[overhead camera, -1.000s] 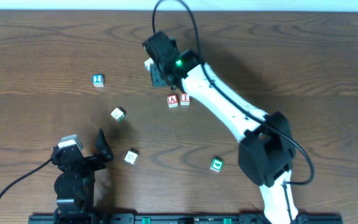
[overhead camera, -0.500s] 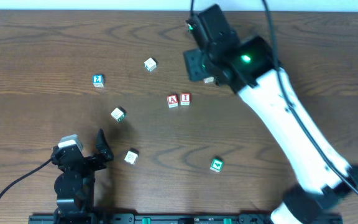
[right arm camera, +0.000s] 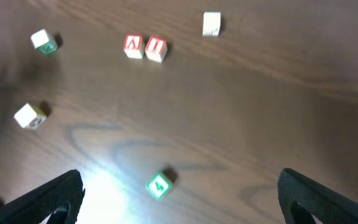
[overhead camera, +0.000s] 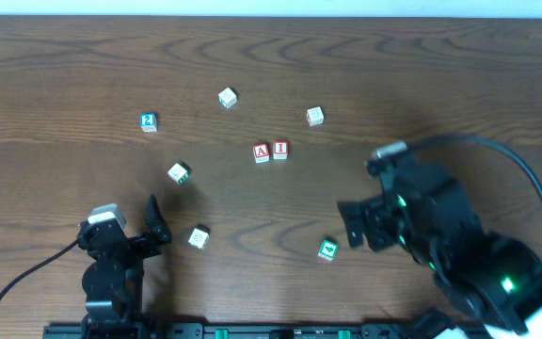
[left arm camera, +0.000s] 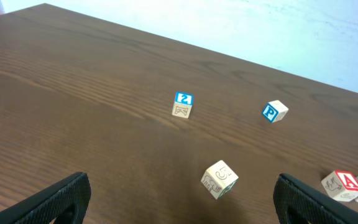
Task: Spell out Ai2
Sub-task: 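Retract the right gripper toward the right side, then reach the left gripper to the blue '2' block at far left, then grasp the blue '2' block with the left gripper and lift, then carry the '2' block right of the 'I' block and lower, then release the '2' block and raise both grippers away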
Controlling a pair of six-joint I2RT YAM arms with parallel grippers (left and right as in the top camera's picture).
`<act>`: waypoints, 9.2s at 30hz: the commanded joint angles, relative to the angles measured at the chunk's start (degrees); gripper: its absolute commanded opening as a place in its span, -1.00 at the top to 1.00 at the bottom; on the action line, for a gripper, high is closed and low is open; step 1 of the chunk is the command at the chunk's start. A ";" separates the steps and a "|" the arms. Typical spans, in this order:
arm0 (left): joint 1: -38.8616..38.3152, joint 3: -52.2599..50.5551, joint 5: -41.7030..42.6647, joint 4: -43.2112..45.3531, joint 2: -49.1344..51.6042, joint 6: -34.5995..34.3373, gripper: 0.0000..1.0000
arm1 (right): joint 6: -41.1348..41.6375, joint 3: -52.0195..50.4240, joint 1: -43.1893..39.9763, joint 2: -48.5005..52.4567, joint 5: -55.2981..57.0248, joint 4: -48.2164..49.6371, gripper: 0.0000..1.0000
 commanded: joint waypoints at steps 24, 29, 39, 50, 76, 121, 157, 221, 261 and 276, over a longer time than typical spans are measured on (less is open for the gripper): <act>0.35 23.69 2.29 0.15 25.94 2.75 -0.91 | -0.24 -1.55 0.04 -3.58 -8.31 8.68 -0.99; 0.37 42.29 -2.82 -8.15 52.68 4.63 -0.91 | -0.44 -1.55 0.02 -3.54 -6.93 9.94 -0.98; 0.35 67.63 -0.79 -10.27 91.54 16.57 -0.91 | -0.44 -1.55 -0.02 -3.54 -5.20 8.92 -0.98; 0.81 69.09 1.84 0.46 105.42 14.45 -0.90 | -0.42 -1.57 -0.02 -3.19 -2.08 8.24 -0.99; 3.15 69.11 6.08 -2.51 114.81 11.54 -0.85 | -0.39 -1.57 -0.02 -0.17 -1.70 7.13 -0.99; 4.15 69.05 5.88 -2.12 115.99 10.71 -0.18 | -0.39 -1.57 -0.02 -0.17 -1.68 6.14 -0.99; 4.15 69.05 6.08 -2.29 116.32 9.31 0.21 | -0.39 -1.57 -0.02 -0.17 -1.66 6.32 -0.99; -41.55 82.18 -3.32 -10.29 122.44 -29.42 0.88 | 0.94 10.03 -3.02 -15.30 4.26 -7.04 -0.98; -41.53 82.18 -4.72 -8.79 123.82 -25.42 0.08 | 0.92 10.03 -3.02 -15.28 4.76 -7.39 -0.99; -40.11 92.96 -10.62 -10.23 120.45 -16.33 0.16 | 0.92 6.43 -3.02 -14.60 10.40 -6.56 -0.98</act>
